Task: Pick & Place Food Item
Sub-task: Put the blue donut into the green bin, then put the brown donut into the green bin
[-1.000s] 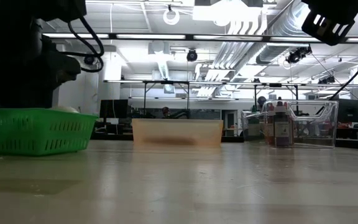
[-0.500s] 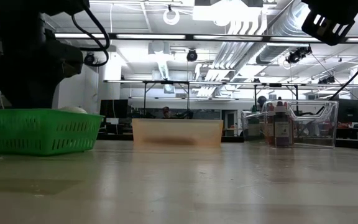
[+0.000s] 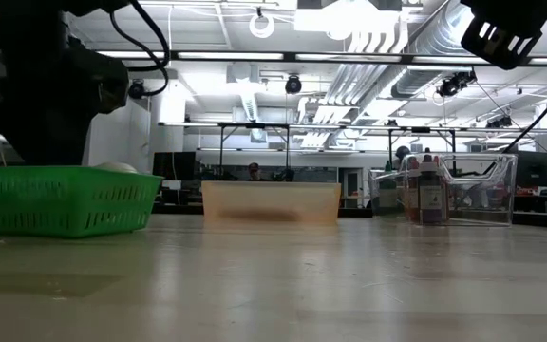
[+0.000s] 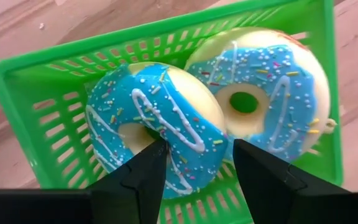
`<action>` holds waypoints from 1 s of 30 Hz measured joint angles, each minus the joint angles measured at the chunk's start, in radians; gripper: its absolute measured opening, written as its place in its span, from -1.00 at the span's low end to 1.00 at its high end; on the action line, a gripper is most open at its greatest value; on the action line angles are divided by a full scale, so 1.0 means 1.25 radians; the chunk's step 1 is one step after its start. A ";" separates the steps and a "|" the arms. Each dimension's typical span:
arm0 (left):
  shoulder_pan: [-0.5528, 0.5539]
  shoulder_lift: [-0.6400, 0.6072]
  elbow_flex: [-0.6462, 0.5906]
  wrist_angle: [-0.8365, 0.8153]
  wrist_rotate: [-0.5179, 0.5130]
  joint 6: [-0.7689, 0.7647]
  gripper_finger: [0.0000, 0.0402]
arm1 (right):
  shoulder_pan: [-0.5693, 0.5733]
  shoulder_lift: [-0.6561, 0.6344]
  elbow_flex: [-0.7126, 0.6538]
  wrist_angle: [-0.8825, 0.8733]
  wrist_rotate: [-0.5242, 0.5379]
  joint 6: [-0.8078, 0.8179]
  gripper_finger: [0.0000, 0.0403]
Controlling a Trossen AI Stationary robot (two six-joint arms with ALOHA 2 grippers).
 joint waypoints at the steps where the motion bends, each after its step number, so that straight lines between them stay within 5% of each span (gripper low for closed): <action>1: 0.000 -0.004 0.000 0.001 0.001 0.000 -0.11 | 0.000 0.000 0.000 0.000 0.000 0.000 0.01; 18: 0.000 -0.066 0.001 0.008 -0.007 0.010 -0.11 | 0.000 0.000 0.000 0.000 0.000 0.000 0.01; 30: 0.004 -0.099 0.001 0.143 -0.067 0.147 -0.11 | 0.000 0.000 0.000 0.000 0.000 0.000 0.01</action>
